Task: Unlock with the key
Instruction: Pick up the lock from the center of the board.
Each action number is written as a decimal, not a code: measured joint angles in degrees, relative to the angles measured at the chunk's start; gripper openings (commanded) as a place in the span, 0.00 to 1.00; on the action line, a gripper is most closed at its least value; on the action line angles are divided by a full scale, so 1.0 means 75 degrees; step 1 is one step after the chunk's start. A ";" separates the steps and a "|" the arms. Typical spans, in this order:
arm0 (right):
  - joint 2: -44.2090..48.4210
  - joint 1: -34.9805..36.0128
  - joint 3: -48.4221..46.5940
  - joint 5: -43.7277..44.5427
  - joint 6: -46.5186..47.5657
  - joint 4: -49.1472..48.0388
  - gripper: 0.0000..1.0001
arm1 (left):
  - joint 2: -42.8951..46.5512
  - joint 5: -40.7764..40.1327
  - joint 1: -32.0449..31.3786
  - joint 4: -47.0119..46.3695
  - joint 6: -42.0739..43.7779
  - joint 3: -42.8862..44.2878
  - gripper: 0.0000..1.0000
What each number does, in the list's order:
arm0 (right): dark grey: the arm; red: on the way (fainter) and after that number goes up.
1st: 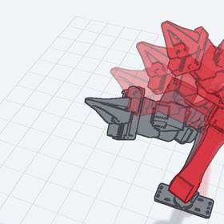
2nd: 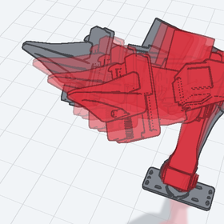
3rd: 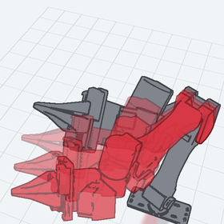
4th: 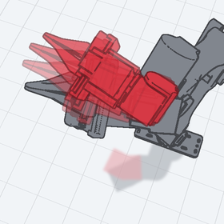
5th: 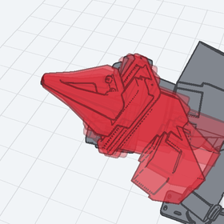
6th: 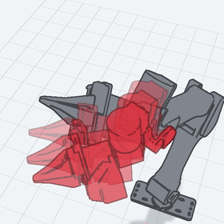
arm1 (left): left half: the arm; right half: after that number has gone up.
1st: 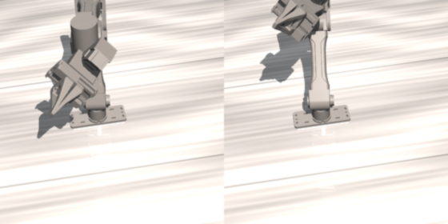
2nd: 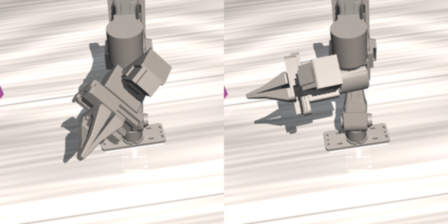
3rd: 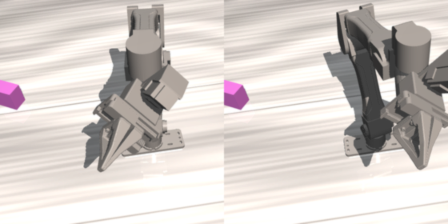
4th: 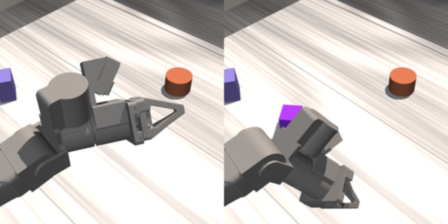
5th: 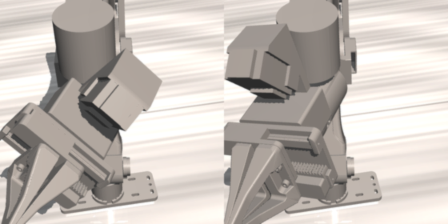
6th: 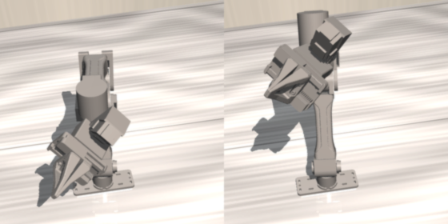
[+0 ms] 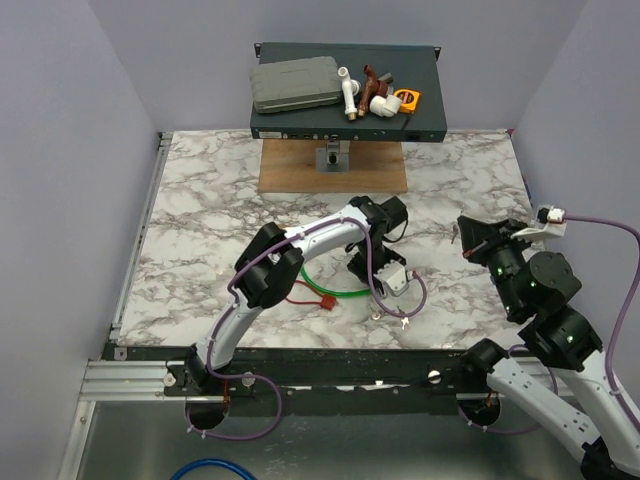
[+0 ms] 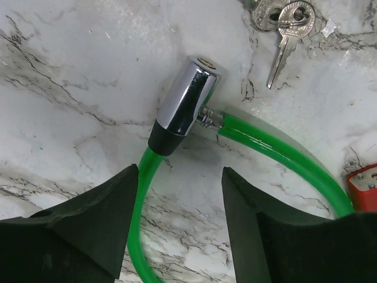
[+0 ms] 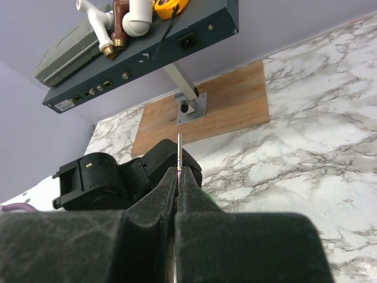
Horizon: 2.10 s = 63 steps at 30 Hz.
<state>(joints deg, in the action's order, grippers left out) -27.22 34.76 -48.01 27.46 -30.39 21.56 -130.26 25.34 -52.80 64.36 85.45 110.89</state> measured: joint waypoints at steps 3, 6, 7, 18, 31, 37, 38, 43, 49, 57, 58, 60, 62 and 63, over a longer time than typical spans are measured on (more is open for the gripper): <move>0.0055 0.0000 -0.0052 0.0000 -0.0003 0.0105 0.01 | -0.0067 -0.0117 -0.0017 -0.0076 -0.0003 -0.0003 0.51; 0.0070 0.0000 -0.0096 0.0000 -0.0003 0.0128 0.01 | -0.0067 -0.0143 -0.0055 -0.0262 0.0009 -0.0023 0.49; 0.0067 0.0000 -0.0108 0.0000 -0.0003 0.0140 0.01 | -0.0067 -0.0169 -0.0076 -0.0323 0.0012 -0.0058 0.51; 0.0055 0.0000 -0.0367 0.0003 -0.0003 0.0239 0.01 | -0.0012 -0.0673 -0.0379 -0.0460 0.0606 -0.0411 0.15; 0.0119 0.0000 -0.0361 0.0017 -0.0006 0.0289 0.01 | 0.0096 -0.0874 -0.0236 -0.1075 0.0044 -0.0548 0.00; 0.0076 0.0000 -0.0361 0.0017 0.0000 0.0274 0.01 | 0.0434 -0.1169 0.0224 -0.1816 -0.0227 -0.0953 0.00; 0.0052 0.0000 -0.0358 0.0015 0.0003 0.0271 0.01 | 0.0507 -0.1221 0.0356 -0.1886 -0.0268 -0.0968 0.00; -0.0172 0.0000 -0.0361 -0.0047 0.0079 0.0050 0.01 | 0.1218 -0.1390 0.0938 -0.2226 -0.0414 -0.1099 0.00; -0.0889 0.0000 -0.0385 -0.0670 0.0291 -0.0458 0.01 | 0.3366 -0.1498 0.1454 -0.2299 -0.0702 -0.1571 0.00; -0.2404 0.0000 -0.1105 -0.2678 0.0664 -0.0956 0.01 | 0.6333 -0.1364 0.1460 -0.2136 -0.1355 -0.2565 0.00; -0.2605 0.0000 -0.1259 -0.3080 0.0702 -0.0988 0.01 | 0.6671 -0.1361 0.1460 -0.2151 -0.1437 -0.2786 0.00; -0.2973 0.0000 -0.1568 -0.3879 0.0793 -0.1026 0.01 | 0.7510 -0.1361 0.1492 -0.2285 -0.1644 -0.3427 0.00; -0.3372 -0.0003 -0.1950 -0.4843 0.0880 -0.1058 0.01 | 0.8233 -0.1358 0.1568 -0.2544 -0.1792 -0.4083 0.00; -0.3538 -0.0003 -0.2101 -0.5196 0.0918 -0.1055 0.01 | 0.8617 -0.1361 0.1617 -0.2684 -0.1871 -0.4436 0.00</move>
<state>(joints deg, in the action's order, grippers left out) -53.76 34.74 -63.77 -11.51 -23.51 13.65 -65.63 15.14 -40.66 44.23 71.42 77.62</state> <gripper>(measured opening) 0.014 0.041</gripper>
